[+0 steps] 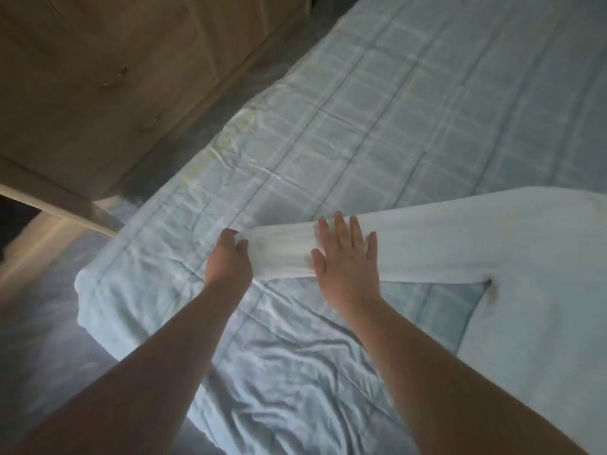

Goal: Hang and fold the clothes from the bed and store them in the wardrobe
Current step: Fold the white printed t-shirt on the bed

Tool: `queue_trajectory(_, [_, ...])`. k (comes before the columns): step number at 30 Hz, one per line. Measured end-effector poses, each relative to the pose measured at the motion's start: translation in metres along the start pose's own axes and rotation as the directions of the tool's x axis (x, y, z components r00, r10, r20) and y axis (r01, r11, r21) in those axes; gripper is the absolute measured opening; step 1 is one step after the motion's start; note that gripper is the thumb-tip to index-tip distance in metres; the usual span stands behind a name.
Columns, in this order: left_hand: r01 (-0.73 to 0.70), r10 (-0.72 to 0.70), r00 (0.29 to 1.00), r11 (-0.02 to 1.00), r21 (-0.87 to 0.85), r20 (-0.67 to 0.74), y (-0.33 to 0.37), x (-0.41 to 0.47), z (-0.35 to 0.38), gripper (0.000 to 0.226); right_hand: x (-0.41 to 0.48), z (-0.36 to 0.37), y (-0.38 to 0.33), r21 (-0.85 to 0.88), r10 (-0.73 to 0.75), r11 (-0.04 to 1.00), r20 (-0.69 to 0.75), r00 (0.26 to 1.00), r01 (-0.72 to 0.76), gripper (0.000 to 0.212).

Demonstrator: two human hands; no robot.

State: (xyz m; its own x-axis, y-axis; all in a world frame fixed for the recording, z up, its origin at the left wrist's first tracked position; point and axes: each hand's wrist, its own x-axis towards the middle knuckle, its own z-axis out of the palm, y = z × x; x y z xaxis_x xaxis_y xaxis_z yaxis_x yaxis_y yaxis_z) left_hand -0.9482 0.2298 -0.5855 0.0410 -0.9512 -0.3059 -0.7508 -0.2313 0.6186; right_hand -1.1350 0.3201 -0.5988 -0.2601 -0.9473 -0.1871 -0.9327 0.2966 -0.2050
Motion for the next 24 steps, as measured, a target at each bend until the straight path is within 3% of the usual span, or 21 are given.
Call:
queue_trajectory(5, [-0.055, 0.059, 0.996, 0.996, 0.070, -0.063, -0.016, 0.007, 0.016, 0.020, 0.014, 0.044, -0.003, -0.106, 0.024, 0.994, 0.025, 0.999, -0.021, 0.066])
queue_trajectory(9, [-0.035, 0.033, 0.999, 0.997, -0.063, -0.022, -0.012, 0.000, 0.013, 0.018, 0.016, 0.033, -0.003, -0.084, 0.028, 0.996, 0.107, 0.994, -0.019, 0.071])
queue_trajectory(11, [-0.010, 0.006, 1.000, 0.972, -0.236, -0.017, 0.002, -0.011, 0.004, 0.010, 0.010, 0.011, -0.005, 0.106, 0.008, 0.994, 0.084, 0.996, -0.017, 0.074])
queue_trajectory(12, [-0.004, 0.002, 1.000, 0.940, -0.341, -0.006, 0.013, -0.017, -0.001, 0.015, 0.004, -0.002, -0.008, 0.290, 0.013, 0.957, 0.033, 0.999, -0.022, 0.070])
queue_trajectory(13, [0.010, -0.001, 1.000, 0.896, -0.444, 0.020, 0.021, -0.022, -0.005, 0.016, -0.004, -0.014, -0.014, 0.509, 0.051, 0.860, -0.013, 0.999, -0.037, 0.061])
queue_trajectory(14, [0.033, 0.007, 0.997, 0.842, -0.538, 0.072, 0.032, -0.030, -0.009, 0.017, -0.013, -0.027, -0.017, 0.720, 0.130, 0.691, -0.023, 0.991, -0.073, 0.049])
queue_trajectory(15, [0.074, 0.030, 0.987, 0.782, -0.619, 0.155, 0.047, -0.038, -0.012, 0.022, -0.020, -0.042, -0.019, 0.884, 0.197, 0.450, 0.039, 0.980, -0.126, 0.040])
queue_trajectory(17, [0.214, 0.111, 0.926, 0.634, -0.743, 0.361, 0.074, -0.053, -0.008, 0.043, -0.029, -0.071, -0.017, 0.970, 0.162, -0.030, 0.242, 0.957, -0.240, 0.033])
queue_trajectory(18, [0.272, 0.153, 0.887, 0.588, -0.762, 0.435, 0.090, -0.062, -0.001, 0.054, -0.032, -0.084, -0.006, 0.941, 0.126, -0.173, 0.314, 0.941, -0.291, 0.032])
queue_trajectory(20, [0.311, 0.203, 0.844, 0.568, -0.762, 0.496, 0.125, -0.081, 0.020, 0.063, -0.039, -0.108, 0.027, 0.910, 0.144, -0.278, 0.355, 0.924, -0.306, 0.039])
queue_trajectory(22, [0.290, 0.261, 0.815, 0.589, -0.754, 0.517, 0.159, -0.100, 0.047, 0.044, -0.049, -0.128, 0.067, 0.936, 0.242, -0.225, 0.323, 0.915, -0.271, 0.048])
queue_trajectory(24, [0.233, 0.315, 0.791, 0.638, -0.734, 0.525, 0.186, -0.121, 0.080, 0.020, -0.060, -0.141, 0.113, 0.961, 0.362, -0.139, 0.275, 0.891, -0.240, 0.039])
